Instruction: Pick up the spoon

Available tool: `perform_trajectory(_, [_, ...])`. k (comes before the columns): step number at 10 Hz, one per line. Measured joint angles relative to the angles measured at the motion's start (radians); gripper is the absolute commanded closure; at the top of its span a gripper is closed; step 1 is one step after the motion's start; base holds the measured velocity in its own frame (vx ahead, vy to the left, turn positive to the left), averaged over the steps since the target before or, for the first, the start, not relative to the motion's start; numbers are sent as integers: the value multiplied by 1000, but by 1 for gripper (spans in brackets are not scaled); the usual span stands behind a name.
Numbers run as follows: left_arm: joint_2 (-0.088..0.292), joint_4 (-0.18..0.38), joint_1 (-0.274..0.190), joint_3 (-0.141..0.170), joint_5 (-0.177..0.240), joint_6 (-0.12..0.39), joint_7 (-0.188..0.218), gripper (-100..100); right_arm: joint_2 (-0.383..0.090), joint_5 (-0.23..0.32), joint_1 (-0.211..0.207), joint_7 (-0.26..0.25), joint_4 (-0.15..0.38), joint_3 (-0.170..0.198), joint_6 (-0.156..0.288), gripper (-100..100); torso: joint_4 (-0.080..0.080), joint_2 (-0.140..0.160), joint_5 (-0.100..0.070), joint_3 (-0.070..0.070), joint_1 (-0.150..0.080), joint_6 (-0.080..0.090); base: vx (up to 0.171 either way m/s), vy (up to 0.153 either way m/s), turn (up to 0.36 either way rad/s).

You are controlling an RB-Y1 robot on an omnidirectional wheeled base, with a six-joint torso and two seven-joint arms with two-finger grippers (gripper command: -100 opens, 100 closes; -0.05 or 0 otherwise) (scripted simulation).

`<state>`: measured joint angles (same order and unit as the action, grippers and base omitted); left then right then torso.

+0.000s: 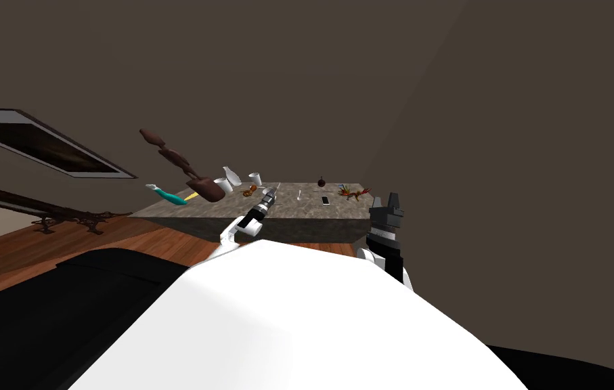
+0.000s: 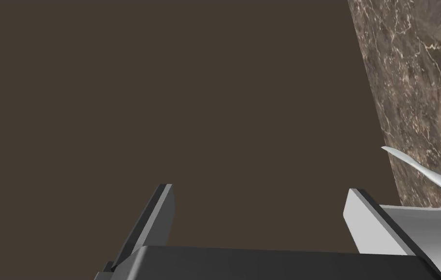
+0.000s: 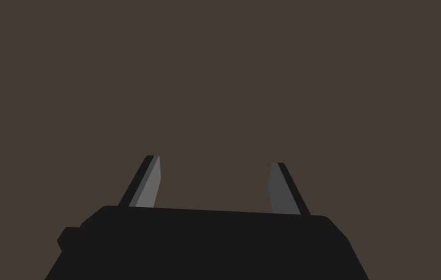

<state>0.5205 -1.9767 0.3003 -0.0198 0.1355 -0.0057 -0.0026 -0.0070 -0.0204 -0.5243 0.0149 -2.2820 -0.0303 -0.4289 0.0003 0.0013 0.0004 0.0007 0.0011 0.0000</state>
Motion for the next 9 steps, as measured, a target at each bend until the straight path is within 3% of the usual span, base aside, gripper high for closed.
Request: perform_trajectory(9, [137,120,-101,-46,34,223,-38,-100,0,0,0,0,0,0,0,0,0,-1,0,0,-1,-1,-19,-5,-98])
